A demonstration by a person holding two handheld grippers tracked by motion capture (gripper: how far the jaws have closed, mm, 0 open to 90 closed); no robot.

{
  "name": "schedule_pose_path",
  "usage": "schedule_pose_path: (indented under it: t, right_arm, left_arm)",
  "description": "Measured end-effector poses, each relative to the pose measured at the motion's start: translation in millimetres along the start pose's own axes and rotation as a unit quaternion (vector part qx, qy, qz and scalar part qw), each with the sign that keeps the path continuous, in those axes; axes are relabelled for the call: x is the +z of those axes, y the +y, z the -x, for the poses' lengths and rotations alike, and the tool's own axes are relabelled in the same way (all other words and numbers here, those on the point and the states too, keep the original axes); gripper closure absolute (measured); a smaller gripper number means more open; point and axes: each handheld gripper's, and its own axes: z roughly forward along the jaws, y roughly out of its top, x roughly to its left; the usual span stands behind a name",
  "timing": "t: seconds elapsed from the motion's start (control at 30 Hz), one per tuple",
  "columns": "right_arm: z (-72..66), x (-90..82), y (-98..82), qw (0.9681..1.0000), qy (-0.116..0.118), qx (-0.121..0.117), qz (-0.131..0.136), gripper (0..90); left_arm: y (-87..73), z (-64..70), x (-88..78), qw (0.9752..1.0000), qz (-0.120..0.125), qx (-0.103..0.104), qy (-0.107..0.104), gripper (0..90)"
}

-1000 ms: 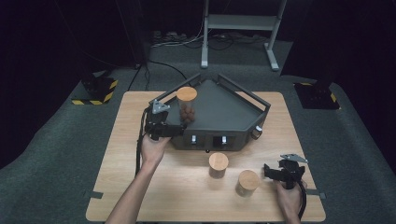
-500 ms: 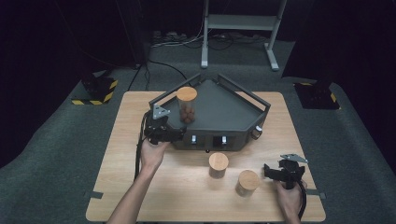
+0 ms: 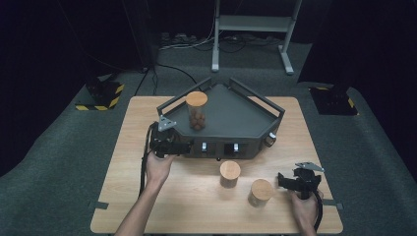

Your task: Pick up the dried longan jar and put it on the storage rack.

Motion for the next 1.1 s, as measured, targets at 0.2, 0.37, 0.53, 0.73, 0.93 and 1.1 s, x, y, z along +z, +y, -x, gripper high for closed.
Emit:
schedule_pose_path:
  t: [0.2, 0.37, 0.53, 0.73, 0.93, 1.1]
  right_arm:
    - [0.0, 0.0, 0.0, 1.0000, 0.000, 0.000, 0.000, 0.1]
    - [0.0, 0.0, 0.0, 1.0000, 0.000, 0.000, 0.000, 0.1]
    - [0.0, 0.0, 0.0, 1.0000, 0.000, 0.000, 0.000, 0.1]
    - [0.0, 0.0, 0.0, 1.0000, 0.000, 0.000, 0.000, 0.1]
    - [0.0, 0.0, 0.0, 1.0000, 0.000, 0.000, 0.000, 0.1]
    - [0.0, 0.0, 0.0, 1.0000, 0.000, 0.000, 0.000, 0.1]
  left_arm:
    - [-6.8, -2.5, -1.4, 1.0000, 0.001, -0.003, -0.001, 8.6]
    - [-13.3, -3.3, -1.6, 1.0000, -0.003, 0.000, 0.000, 8.6]
    - [-19.2, -4.5, -1.8, 1.0000, -0.005, 0.001, -0.001, 8.6]
    - [-27.8, -7.9, -1.1, 0.9999, -0.009, -0.005, 0.000, 8.6]
    - [-35.5, -11.3, -0.9, 0.9998, -0.013, -0.011, 0.003, 8.5]
    - [-43.7, -12.1, -1.0, 0.9998, -0.016, -0.012, 0.004, 8.5]
